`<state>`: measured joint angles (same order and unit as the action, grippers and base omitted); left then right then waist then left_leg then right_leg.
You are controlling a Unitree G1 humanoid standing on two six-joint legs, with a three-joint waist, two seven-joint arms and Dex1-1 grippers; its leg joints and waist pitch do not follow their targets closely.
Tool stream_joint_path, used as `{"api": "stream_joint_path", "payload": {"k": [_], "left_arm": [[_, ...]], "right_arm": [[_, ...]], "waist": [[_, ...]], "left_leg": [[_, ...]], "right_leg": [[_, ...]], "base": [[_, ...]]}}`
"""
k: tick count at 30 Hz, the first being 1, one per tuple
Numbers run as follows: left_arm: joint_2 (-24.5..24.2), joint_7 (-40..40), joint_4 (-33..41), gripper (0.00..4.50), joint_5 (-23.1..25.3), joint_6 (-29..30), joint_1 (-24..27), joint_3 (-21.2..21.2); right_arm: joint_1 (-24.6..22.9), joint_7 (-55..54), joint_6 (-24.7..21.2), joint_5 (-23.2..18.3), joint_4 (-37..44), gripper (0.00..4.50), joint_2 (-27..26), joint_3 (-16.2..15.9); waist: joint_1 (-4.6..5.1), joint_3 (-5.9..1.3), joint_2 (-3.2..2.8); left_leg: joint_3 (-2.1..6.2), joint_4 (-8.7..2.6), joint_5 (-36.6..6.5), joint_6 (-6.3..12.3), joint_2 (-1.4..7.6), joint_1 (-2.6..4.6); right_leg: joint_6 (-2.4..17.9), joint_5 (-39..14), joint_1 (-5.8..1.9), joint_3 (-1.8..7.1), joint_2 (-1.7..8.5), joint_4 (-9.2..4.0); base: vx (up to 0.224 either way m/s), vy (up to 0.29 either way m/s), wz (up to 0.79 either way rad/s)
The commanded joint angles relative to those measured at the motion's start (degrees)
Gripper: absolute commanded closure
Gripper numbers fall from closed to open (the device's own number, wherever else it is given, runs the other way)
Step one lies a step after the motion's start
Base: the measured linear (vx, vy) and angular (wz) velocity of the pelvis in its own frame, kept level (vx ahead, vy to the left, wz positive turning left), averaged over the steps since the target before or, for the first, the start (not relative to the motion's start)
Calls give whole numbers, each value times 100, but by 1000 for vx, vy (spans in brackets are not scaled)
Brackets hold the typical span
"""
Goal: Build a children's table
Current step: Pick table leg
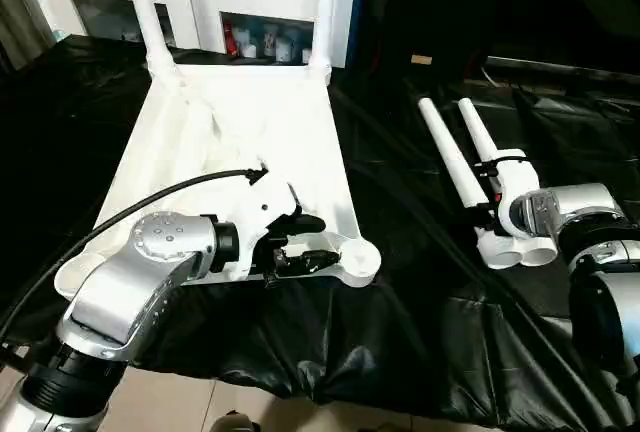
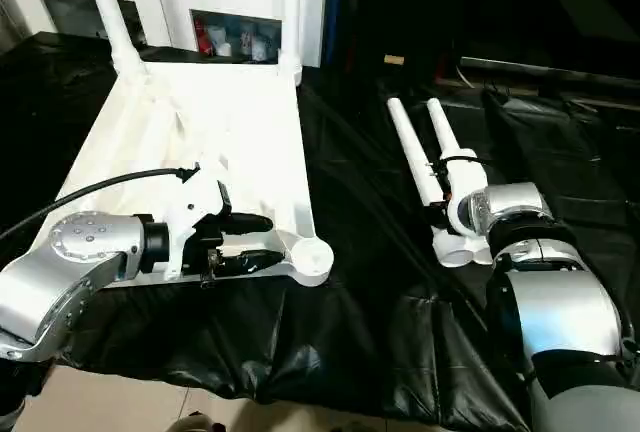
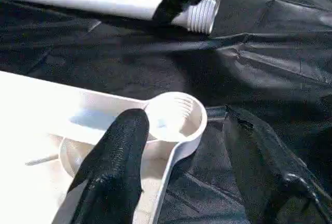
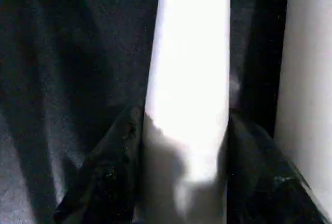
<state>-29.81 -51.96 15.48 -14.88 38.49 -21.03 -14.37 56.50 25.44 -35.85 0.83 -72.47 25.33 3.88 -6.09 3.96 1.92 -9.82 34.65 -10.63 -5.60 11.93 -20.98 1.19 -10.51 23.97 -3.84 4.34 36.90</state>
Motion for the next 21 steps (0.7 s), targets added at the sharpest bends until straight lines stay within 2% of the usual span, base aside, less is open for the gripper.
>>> {"api": "stream_joint_path", "payload": {"k": [1,4,5,6,8,12,13,14,15,17,18,19,21], "left_arm": [[17,40,-25,183,-27,-57,-149,60],[180,161,-161,183,-99,-159,-235,194],[355,292,-309,183,-145,-222,-340,307],[355,292,-309,183,-145,-222,-340,307],[534,467,-515,183,-98,-409,-485,389],[1132,1099,-1110,183,-281,-206,-897,796],[1330,1331,-1310,166,-360,-98,-1035,958],[1742,1686,-1667,155,-682,237,-1298,1321],[1921,1809,-1819,148,-858,407,-1414,1501],[2101,1958,-1989,148,-999,498,-1545,1668],[2223,2094,-2123,145,-1068,519,-1635,1771],[2411,2334,-2375,124,-1145,503,-1790,1922],[2482,2442,-2492,105,-1154,482,-1859,1980]], "right_arm": [[34,-89,62,-135,-98,257,24,180],[32,-15,47,-272,-79,259,3,302],[44,124,-7,-389,-26,259,-4,390],[44,124,-7,-389,-26,259,-4,390],[66,308,-62,-599,69,260,-21,581],[-16,1003,-274,-1097,499,260,-121,902],[-93,1221,-356,-1267,710,260,-173,981],[-415,1691,-503,-1625,1421,260,-323,1036],[-583,1884,-573,-1787,1788,260,-404,1036],[-937,2119,-498,-2061,2475,260,-554,1030],[-1216,2298,-405,-2291,2968,260,-666,1042],[-1636,2570,-292,-2627,3696,260,-833,1056],[-1793,2662,-279,-2739,3962,261,-894,1047]], "waist": [[-15,-435,-17],[-16,-440,-27],[-14,-439,-59],[-14,-439,-59],[-30,-452,-39],[-44,-461,-18],[-50,-474,-15],[-65,-468,-9],[-99,-473,-23],[-124,-507,-10],[-130,-514,-23],[-175,-515,-24],[-213,-527,-14]], "left_leg": [[-32,-345,-911,-128,47,-2],[-33,-340,-951,-127,42,1],[-36,-335,-1017,-124,38,6],[-36,-335,-1017,-124,38,6],[-29,-330,-971,-84,38,-8],[-36,-320,-816,12,39,-27],[-44,-301,-716,66,34,-38],[-57,-295,-645,138,26,-39],[-57,-281,-614,173,21,-26],[-23,-292,-442,282,46,-43],[-11,-293,-425,315,61,-29],[-34,-271,-393,381,47,-9],[-8,-294,-355,488,63,0]], "right_leg": [[1059,-1301,-333,227,292,-442],[1116,-1212,-344,225,282,-442],[1145,-1196,-343,223,276,-451],[1145,-1196,-343,223,276,-451],[1163,-1160,-365,222,281,-442],[1195,-983,-389,219,277,-425],[1221,-806,-412,225,265,-407],[1214,-703,-412,225,256,-423],[1196,-622,-414,229,255,-422],[1260,-382,-437,213,281,-388],[1304,-398,-416,203,297,-382],[1281,-284,-415,223,289,-404],[1298,-186,-411,210,290,-399]], "base": [[0,0,0],[0,0,0],[0,0,0],[0,0,0],[0,0,0],[0,0,0],[0,0,0],[0,0,0],[0,0,0],[0,0,0],[0,0,0],[0,0,0],[0,0,0]]}}
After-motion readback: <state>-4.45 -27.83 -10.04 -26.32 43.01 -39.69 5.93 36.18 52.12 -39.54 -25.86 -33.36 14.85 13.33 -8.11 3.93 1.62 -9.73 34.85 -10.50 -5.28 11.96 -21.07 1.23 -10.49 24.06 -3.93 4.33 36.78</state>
